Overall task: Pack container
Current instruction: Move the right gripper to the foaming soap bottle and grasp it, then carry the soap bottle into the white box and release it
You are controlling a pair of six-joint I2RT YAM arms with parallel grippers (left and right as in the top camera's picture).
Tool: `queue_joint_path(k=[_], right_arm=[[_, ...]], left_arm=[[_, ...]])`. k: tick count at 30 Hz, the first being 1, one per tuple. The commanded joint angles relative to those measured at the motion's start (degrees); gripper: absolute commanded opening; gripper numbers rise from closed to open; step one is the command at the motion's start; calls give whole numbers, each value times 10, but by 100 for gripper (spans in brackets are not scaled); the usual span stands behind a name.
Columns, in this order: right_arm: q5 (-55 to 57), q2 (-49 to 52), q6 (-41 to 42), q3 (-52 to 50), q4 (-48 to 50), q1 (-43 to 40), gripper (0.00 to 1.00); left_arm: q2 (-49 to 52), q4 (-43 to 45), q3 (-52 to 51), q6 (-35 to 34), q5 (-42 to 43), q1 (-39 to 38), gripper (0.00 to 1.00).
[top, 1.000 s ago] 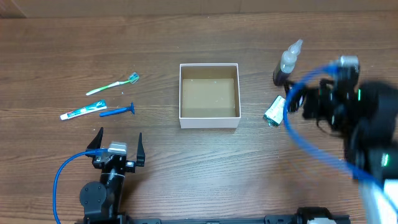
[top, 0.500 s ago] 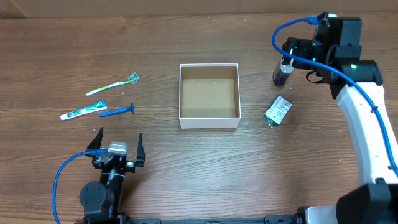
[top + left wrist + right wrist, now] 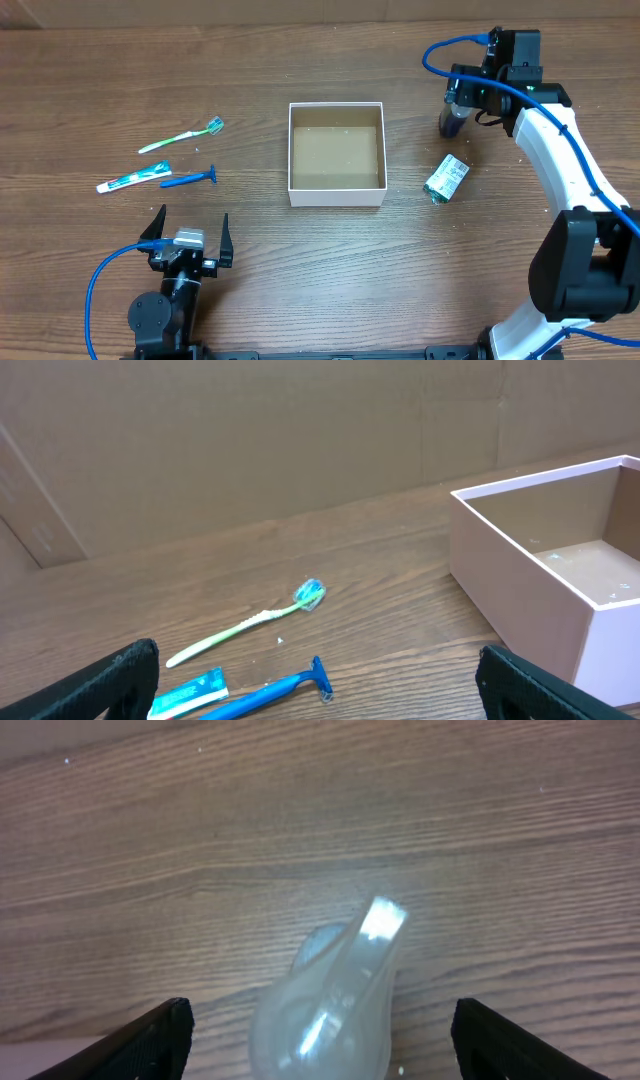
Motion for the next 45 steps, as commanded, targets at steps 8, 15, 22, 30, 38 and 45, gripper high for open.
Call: queue_joint_path(k=[8, 15, 22, 30, 38, 45], right_arm=[[11, 41, 4, 16, 52, -3, 60], [11, 38, 3, 16, 54, -3, 24], [10, -48, 2, 16, 41, -2, 17], [8, -248, 91, 16, -66, 30, 17], [-42, -287, 274, 16, -132, 163, 15], [43, -198, 313, 16, -94, 279, 15]], left_arm=[[-6, 0, -2, -4, -3, 3, 100], [-6, 0, -2, -4, -3, 3, 100], [-6, 0, -2, -4, -3, 3, 100], [-6, 0, -2, -4, -3, 3, 100], [-6, 0, -2, -4, -3, 3, 100], [-6, 0, -2, -4, -3, 3, 100]])
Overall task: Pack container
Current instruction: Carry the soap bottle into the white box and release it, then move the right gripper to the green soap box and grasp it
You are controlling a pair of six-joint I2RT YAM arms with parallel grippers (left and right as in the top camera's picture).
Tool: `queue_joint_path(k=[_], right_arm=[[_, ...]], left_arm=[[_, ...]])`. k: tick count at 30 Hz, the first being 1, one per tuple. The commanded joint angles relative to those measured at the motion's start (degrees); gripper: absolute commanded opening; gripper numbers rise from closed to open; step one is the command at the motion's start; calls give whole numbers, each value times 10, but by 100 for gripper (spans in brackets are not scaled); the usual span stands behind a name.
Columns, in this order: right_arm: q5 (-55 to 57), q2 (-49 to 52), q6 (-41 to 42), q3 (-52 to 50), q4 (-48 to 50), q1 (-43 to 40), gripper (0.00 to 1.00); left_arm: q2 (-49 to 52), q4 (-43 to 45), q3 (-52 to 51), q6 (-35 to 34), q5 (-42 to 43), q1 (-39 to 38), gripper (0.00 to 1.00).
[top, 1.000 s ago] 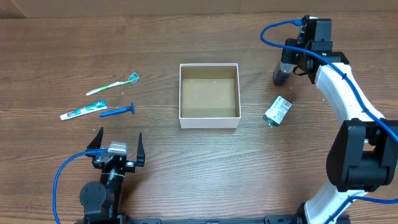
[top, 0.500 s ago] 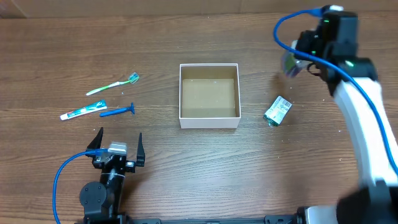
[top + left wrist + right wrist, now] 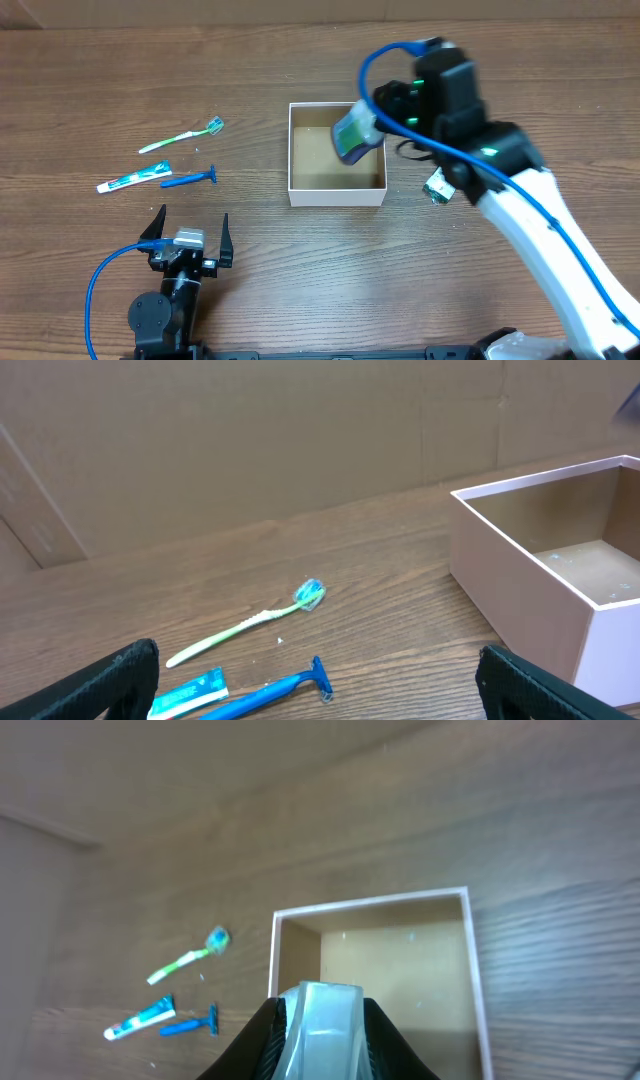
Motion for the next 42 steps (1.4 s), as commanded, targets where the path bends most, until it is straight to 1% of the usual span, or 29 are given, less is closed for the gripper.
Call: queue_joint_path(k=[1, 4, 5, 9, 12, 18, 27, 28, 29, 30, 31, 34, 41, 42], right_arm=[[74, 47, 30, 14, 27, 37, 15], [121, 85, 32, 14, 59, 67, 15], [158, 105, 30, 14, 81, 85, 15], [210, 147, 12, 14, 124, 113, 15], [221, 180, -8, 14, 162, 114, 15], [236, 200, -36, 14, 205, 114, 15], [229, 227, -29, 14, 214, 116, 16], [228, 230, -29, 14, 216, 116, 19], [222, 233, -29, 14, 219, 116, 24], [209, 240, -29, 14, 222, 116, 36], [192, 246, -29, 14, 226, 116, 44], [168, 259, -27, 14, 233, 117, 45], [168, 259, -23, 14, 233, 117, 45], [168, 257, -39, 15, 233, 116, 47]], left_arm=[[-6, 0, -2, -4, -3, 3, 100], [-6, 0, -2, -4, -3, 3, 100], [-6, 0, -2, -4, -3, 3, 100], [-6, 0, -2, -4, -3, 3, 100], [-6, 0, -2, -4, -3, 3, 100], [-6, 0, -2, -4, -3, 3, 100], [-6, 0, -2, -4, -3, 3, 100], [-6, 0, -2, -4, -3, 3, 100], [-6, 0, -2, -4, -3, 3, 100], [-6, 0, -2, -4, -3, 3, 100], [-6, 0, -2, -4, -3, 3, 100], [-6, 0, -2, -4, -3, 3, 100], [-6, 0, -2, -4, -3, 3, 100], [-6, 0, -2, -4, -3, 3, 100]])
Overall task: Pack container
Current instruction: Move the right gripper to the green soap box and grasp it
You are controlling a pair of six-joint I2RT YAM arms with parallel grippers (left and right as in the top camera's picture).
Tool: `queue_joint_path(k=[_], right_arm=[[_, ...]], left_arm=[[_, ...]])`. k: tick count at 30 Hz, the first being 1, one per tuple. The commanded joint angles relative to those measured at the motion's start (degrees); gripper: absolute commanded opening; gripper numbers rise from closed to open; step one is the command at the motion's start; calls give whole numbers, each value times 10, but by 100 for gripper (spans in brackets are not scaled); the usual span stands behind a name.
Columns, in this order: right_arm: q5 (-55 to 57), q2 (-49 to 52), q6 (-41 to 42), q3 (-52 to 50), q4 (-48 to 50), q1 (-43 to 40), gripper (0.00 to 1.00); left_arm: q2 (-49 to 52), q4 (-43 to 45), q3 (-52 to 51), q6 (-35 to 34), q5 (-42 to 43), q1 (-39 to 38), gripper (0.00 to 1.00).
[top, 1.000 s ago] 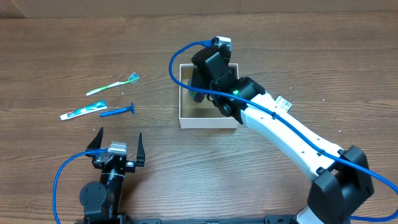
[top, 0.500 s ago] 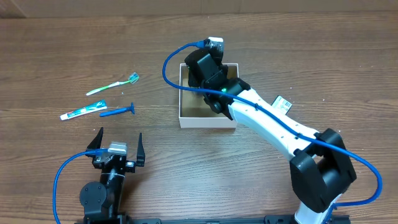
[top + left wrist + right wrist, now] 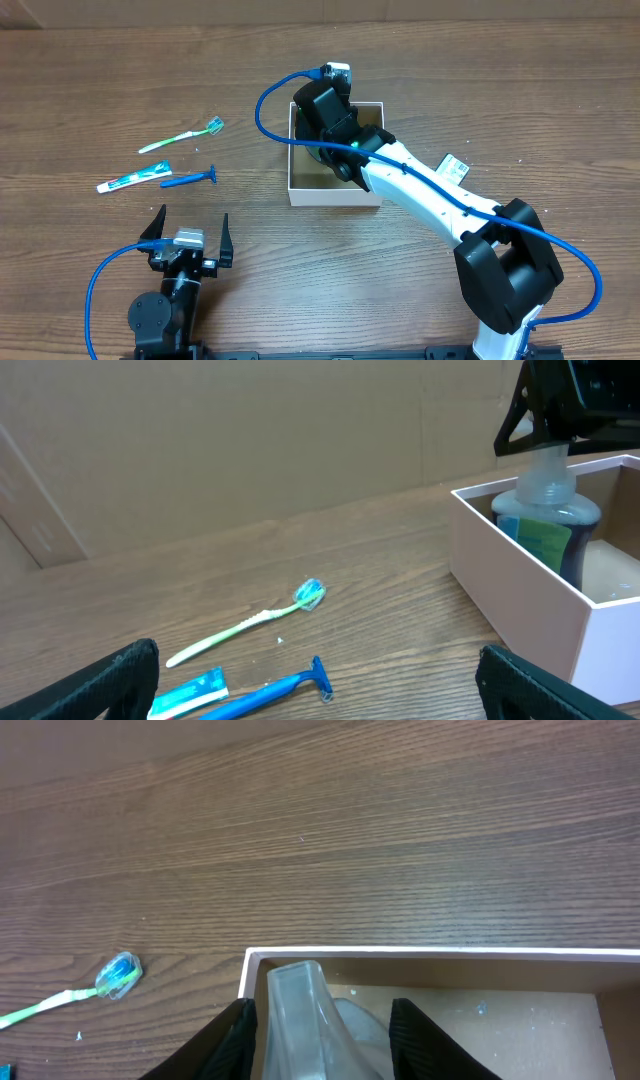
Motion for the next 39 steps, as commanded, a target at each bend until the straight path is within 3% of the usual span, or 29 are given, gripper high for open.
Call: queue_joint_path(k=[1, 13, 19, 23, 27, 32, 39], right_arm=[[1, -5, -29, 19, -5, 1, 48], [13, -46, -90, 200, -215, -29, 64], [-44, -82, 24, 261, -476, -150, 69], [-110, -82, 62, 222, -555, -241, 70], [-121, -82, 98, 98, -523, -298, 70], [-149, -82, 109, -92, -370, -319, 75], [-144, -81, 106, -204, -228, -319, 76]], left_arm=[[-6, 0, -2, -4, -3, 3, 100], [-6, 0, -2, -4, -3, 3, 100], [-6, 0, -2, -4, -3, 3, 100], [-6, 0, -2, -4, -3, 3, 100], [-6, 0, -2, -4, -3, 3, 100], [-6, 0, -2, -4, -3, 3, 100], [-6, 0, -2, -4, -3, 3, 100]])
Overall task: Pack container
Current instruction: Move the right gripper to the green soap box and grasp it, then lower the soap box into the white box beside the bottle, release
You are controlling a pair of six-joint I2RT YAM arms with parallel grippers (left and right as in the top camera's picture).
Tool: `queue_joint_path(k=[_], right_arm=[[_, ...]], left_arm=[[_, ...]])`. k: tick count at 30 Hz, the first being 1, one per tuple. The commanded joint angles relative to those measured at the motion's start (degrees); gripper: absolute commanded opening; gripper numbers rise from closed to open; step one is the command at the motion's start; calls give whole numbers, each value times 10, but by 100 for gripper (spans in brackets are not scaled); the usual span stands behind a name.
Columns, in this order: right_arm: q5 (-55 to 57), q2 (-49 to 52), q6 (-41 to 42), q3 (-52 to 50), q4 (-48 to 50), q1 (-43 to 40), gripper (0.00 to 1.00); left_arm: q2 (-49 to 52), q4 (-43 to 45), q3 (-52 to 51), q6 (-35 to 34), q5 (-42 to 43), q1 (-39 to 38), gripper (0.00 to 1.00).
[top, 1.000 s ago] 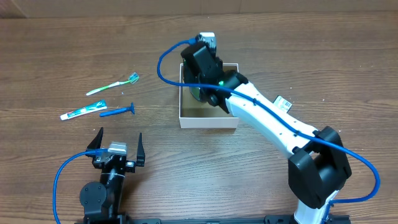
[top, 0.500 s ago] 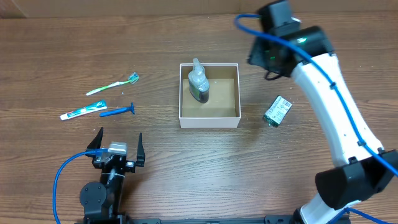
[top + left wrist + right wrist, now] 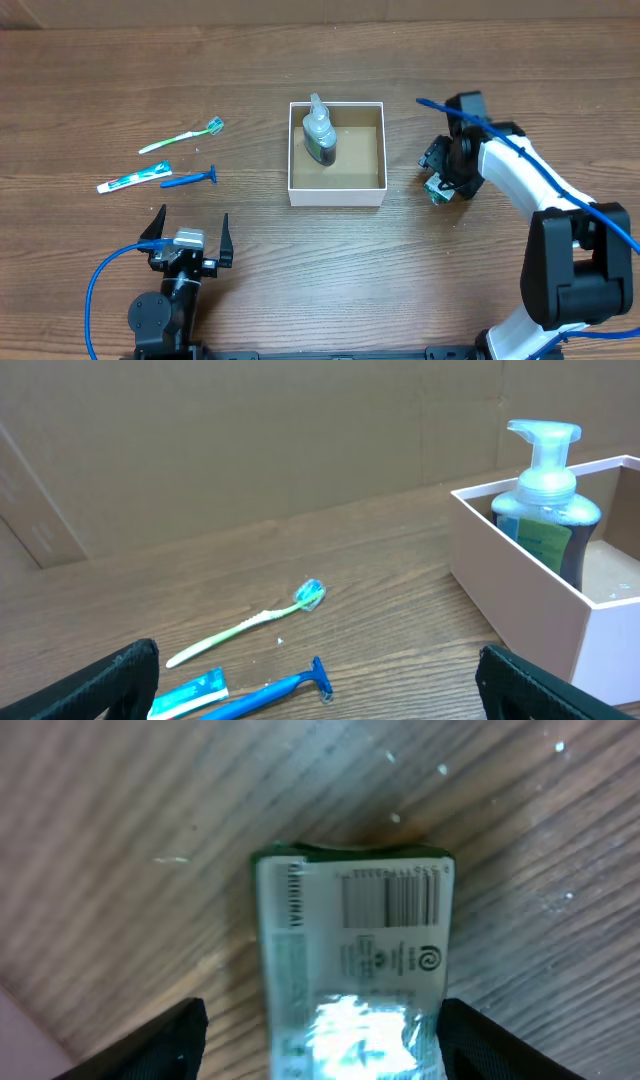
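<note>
The white open box (image 3: 337, 185) stands mid-table with the clear pump bottle (image 3: 319, 132) (image 3: 545, 520) upright in its left part. Right of the box lies a small green-and-white packet (image 3: 437, 188) (image 3: 350, 960). My right gripper (image 3: 445, 170) (image 3: 322, 1040) is open over that packet, a finger on each side, not closed on it. At the left lie a green toothbrush (image 3: 181, 136) (image 3: 245, 623), a toothpaste tube (image 3: 133, 179) (image 3: 188, 692) and a blue razor (image 3: 189, 179) (image 3: 270, 692). My left gripper (image 3: 187, 243) (image 3: 318, 685) rests open at the front left, empty.
The box's near wall (image 3: 520, 600) rises at the right of the left wrist view. A brown cardboard backdrop (image 3: 250, 440) stands behind the table. Blue cables trail from both arms.
My right gripper has let go of the pump bottle, which now stands in the box, and has moved right to sit open over the green packet.
My right gripper was open around the pump bottle at the far right of the table. Then it carried the bottle over the box, then held it down inside the box's left part. Now the bottle stands there alone and the gripper straddles the packet. The left arm stayed still.
</note>
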Motion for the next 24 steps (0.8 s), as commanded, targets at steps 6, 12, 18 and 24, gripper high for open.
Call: queue_joint_path(k=[6, 12, 18, 24], right_arm=[[24, -10, -46, -74, 91, -2, 71], [36, -12, -59, -66, 97, -2, 45], [26, -97, -130, 59, -13, -2, 45], [-191, -212, -254, 134, -17, 17, 45]], left_arm=[[-6, 0, -2, -4, -3, 3, 100], [-6, 0, -2, -4, -3, 3, 100], [-6, 0, -2, -4, -3, 3, 100], [-6, 0, -2, -4, -3, 3, 100]])
